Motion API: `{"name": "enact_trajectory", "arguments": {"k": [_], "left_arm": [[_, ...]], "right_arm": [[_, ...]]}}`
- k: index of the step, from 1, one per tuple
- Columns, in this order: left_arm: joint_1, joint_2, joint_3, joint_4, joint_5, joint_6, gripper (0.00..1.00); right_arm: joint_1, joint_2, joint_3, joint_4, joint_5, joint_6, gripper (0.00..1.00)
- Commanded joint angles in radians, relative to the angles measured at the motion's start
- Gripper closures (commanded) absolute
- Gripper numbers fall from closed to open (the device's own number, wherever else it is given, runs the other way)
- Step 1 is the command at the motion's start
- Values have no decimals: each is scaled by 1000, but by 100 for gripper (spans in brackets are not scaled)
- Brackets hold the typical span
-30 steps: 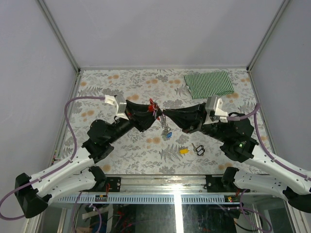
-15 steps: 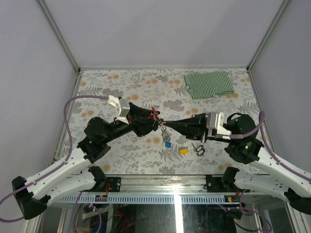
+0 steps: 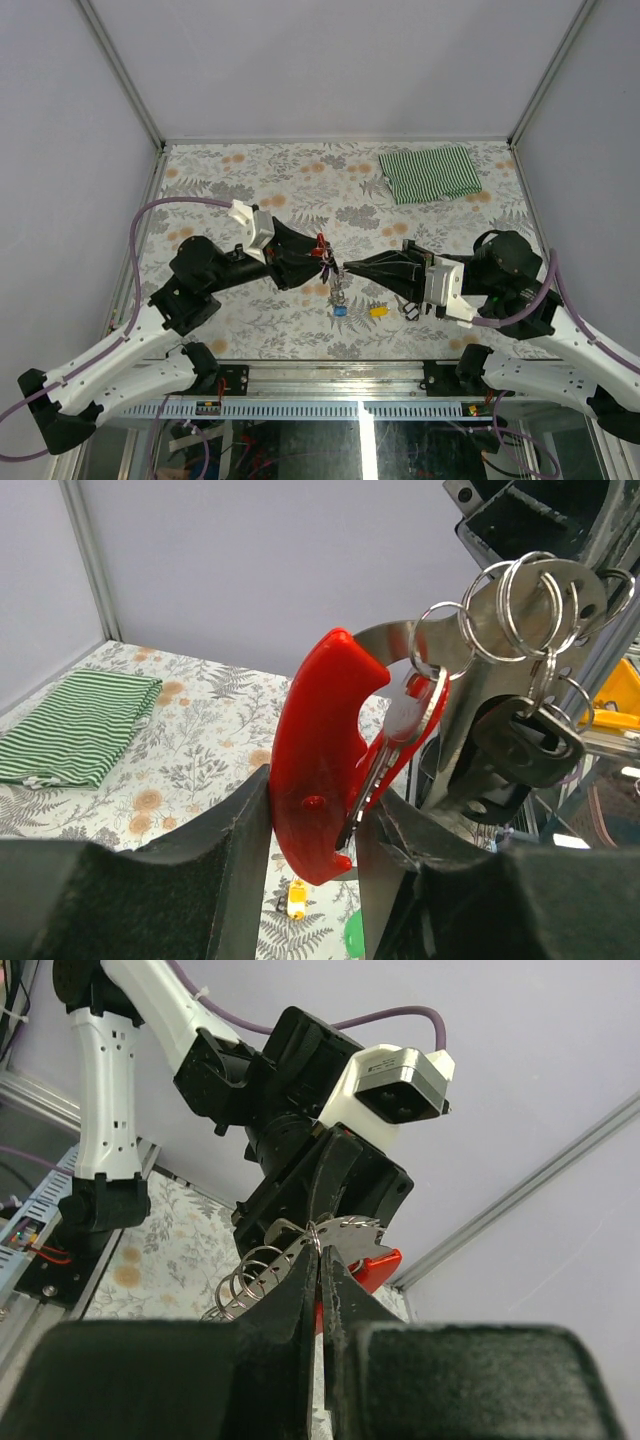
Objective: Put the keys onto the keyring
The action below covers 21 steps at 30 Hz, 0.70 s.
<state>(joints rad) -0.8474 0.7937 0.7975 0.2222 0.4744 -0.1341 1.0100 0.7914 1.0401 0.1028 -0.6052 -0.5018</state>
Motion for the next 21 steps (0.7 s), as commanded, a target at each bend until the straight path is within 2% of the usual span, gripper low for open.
{"name": "enact_trajectory", "arguments": {"k": [1,10,21], "left_arm": [[-4,2,51,-10,73,37,100],[-4,-2,77,-74,11,68,100],[-4,-2,129,-190,-96,125,100]], "right_arm": [[3,-11,65,-73,15,-152,100],[2,4,143,-226,64,-240,100],[2,4,150,-305,170,-313,100]]}}
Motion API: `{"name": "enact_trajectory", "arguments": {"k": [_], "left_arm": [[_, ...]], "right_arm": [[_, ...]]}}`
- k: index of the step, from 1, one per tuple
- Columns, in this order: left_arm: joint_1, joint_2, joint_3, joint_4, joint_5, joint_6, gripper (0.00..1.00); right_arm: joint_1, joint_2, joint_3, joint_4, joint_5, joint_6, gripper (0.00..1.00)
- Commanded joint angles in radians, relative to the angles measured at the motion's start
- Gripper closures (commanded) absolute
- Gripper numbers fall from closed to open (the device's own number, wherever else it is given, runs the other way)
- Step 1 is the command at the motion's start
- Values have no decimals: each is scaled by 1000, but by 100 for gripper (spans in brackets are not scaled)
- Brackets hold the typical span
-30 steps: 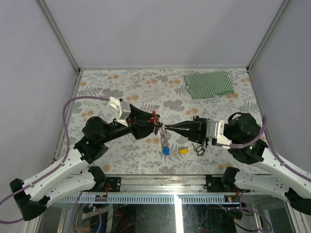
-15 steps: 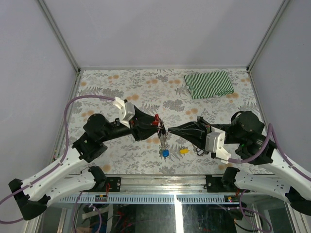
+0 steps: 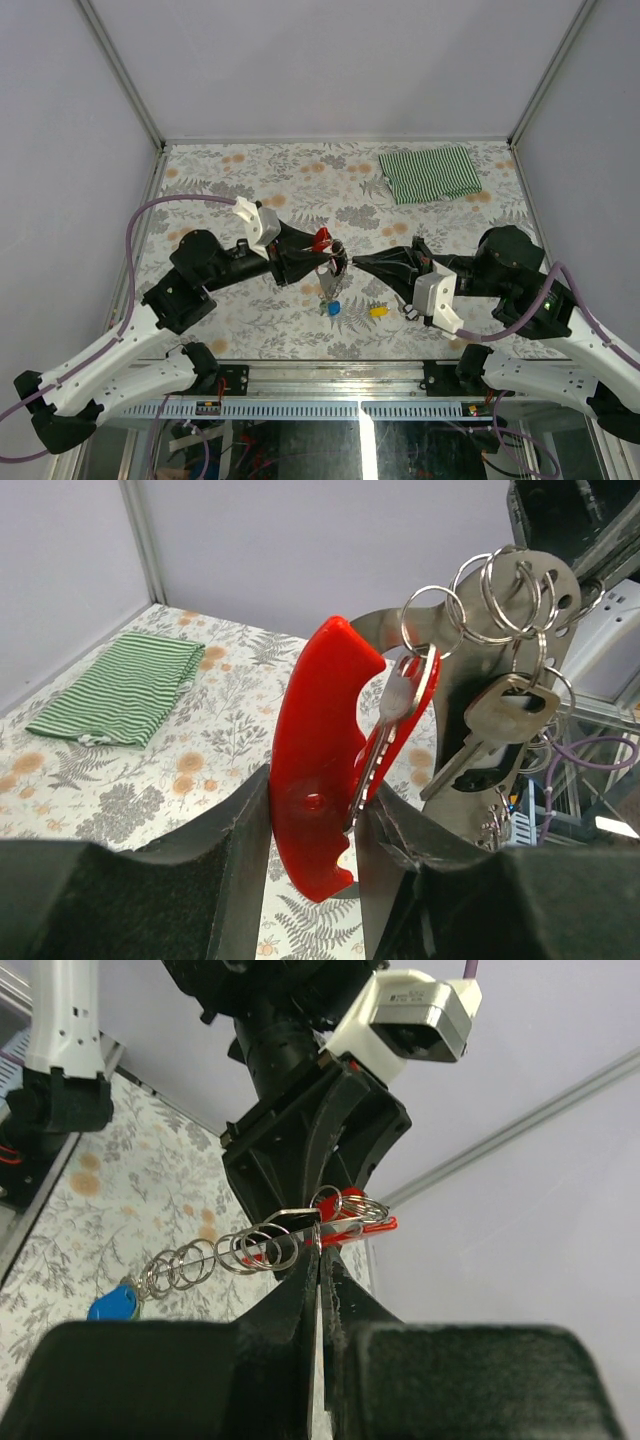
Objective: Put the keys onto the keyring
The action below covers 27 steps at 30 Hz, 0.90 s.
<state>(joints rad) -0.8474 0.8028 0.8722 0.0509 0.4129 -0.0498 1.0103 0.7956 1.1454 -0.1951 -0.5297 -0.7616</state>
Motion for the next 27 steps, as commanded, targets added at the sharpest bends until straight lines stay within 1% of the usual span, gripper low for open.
{"name": "enact_trajectory", "arguments": {"k": [1,11,18,27], "left_arm": [[-4,-10,60,-34,-43,49,100],[-4,4,110,-145,-128,103,100],[-4,31,152,-235,-200,152,100],[-5,60,183,-306,-270,196,100]], "right_arm": [[2,5,47,-21,109,-60,100],[1,33,68,-70,218,-71,100],[1,73,89,-130,326,-70,100],[2,129,158,-214,423,-7,100]]}}
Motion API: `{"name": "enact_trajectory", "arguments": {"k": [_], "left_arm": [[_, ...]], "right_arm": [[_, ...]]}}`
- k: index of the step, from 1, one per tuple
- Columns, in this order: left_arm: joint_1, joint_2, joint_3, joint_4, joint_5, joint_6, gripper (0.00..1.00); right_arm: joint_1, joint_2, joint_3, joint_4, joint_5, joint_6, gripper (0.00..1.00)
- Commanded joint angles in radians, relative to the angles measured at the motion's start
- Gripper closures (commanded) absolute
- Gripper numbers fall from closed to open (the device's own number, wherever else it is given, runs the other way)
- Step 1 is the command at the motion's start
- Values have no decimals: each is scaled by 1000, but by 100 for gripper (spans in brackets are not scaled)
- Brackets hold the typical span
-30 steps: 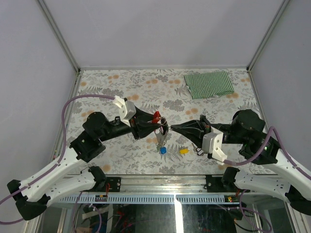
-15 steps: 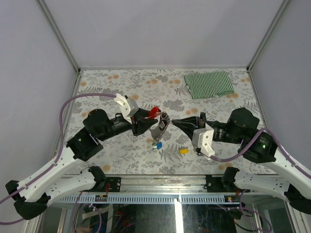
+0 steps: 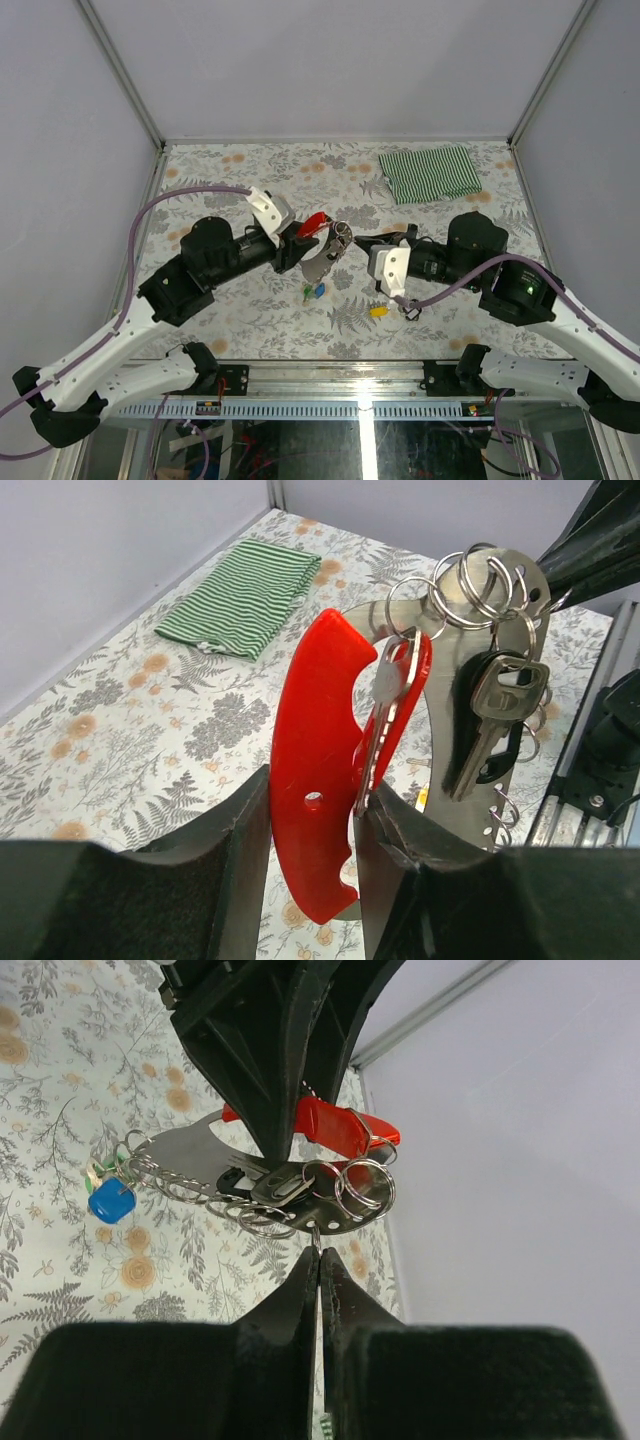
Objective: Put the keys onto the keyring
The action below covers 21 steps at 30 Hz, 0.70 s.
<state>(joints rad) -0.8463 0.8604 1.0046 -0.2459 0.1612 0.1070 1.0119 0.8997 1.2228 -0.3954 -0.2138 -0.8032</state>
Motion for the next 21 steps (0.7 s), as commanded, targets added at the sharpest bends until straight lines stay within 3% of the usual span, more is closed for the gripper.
{"name": "enact_trajectory", "arguments": {"k": [1,6,14,21], "left_arm": [[-7,6,54,-16,-23,41,100],[-5,14,61,-27,-49,51,100],[-6,17,60,-27,-82,41,100],[-6,18,59,-25,-83,28,100]], "right_arm": [[1,32,92,-26,117,43,100],[1,64,130,-69,163,65,100],[2,54,86,7,229,19,100],[2,40,62,44,184,8,100]]}}
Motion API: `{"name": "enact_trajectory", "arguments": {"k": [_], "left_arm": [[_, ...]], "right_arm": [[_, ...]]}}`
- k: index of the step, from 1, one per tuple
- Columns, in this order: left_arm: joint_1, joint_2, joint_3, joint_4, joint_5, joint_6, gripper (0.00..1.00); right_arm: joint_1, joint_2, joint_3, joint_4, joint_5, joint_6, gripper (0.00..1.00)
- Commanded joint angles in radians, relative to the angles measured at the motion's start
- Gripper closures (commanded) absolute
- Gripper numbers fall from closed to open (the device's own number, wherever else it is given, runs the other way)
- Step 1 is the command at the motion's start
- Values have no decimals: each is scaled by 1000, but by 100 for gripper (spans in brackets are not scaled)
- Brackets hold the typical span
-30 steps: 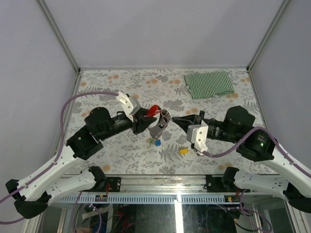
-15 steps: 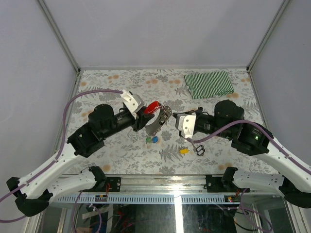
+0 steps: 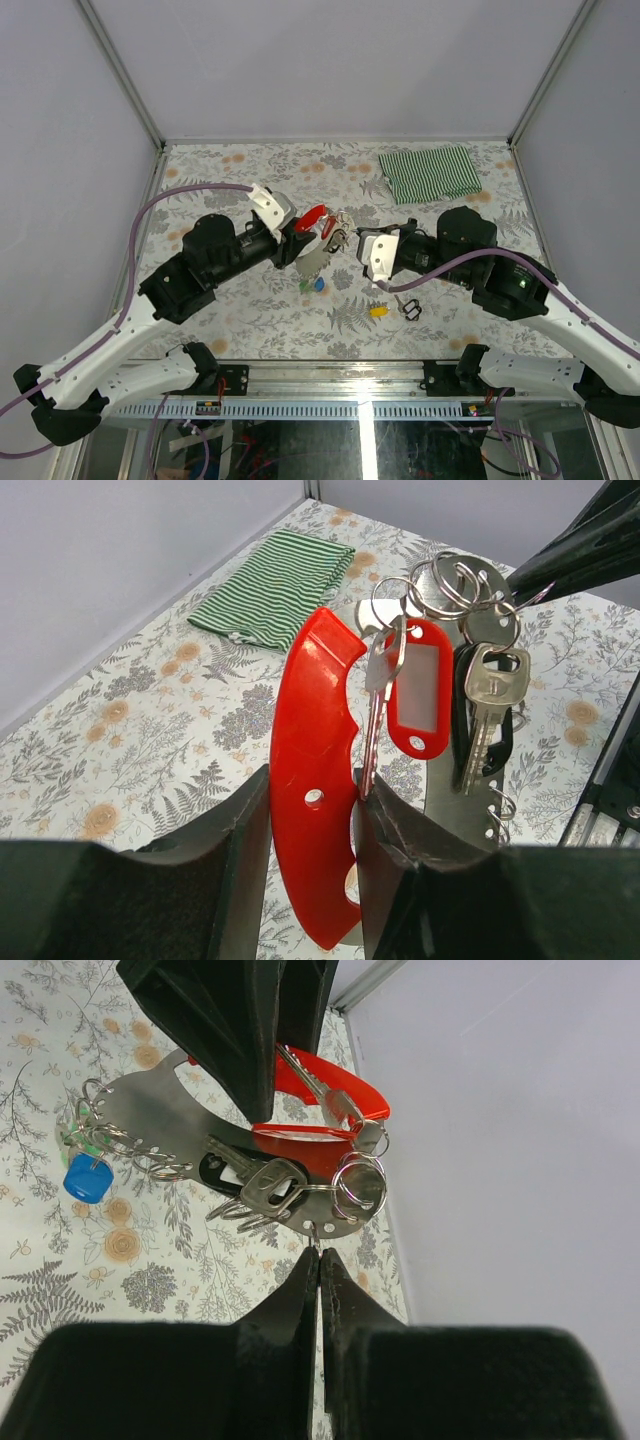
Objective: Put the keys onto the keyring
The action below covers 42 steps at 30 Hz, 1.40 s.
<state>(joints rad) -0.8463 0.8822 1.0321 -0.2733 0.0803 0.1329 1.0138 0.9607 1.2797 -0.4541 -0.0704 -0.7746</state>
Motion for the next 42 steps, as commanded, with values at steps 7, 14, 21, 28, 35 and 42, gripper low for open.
{"name": "enact_trajectory", "arguments": {"k": [7,14,21,28,35,42], "left_arm": [[-6,-7,20,28,-9,-28,99],[-6,-20,0,63,5,-65,92],[-5,-25,3,55,-32,-64,100],[-5,0,39,-4,-76,-18,100],[-6,6,47,-14,-98,-4,100],[-6,10,49,-11,-92,-9,100]], "right_arm": [[-1,-39,-13,139,46,-33,100],[-1,-70,-101,235,44,-173,100],[-1,-26,-32,131,96,-179,100],[-1,26,5,68,112,-101,100],[-1,35,1,66,57,-62,100],[-1,30,-20,92,17,-44,100]]}}
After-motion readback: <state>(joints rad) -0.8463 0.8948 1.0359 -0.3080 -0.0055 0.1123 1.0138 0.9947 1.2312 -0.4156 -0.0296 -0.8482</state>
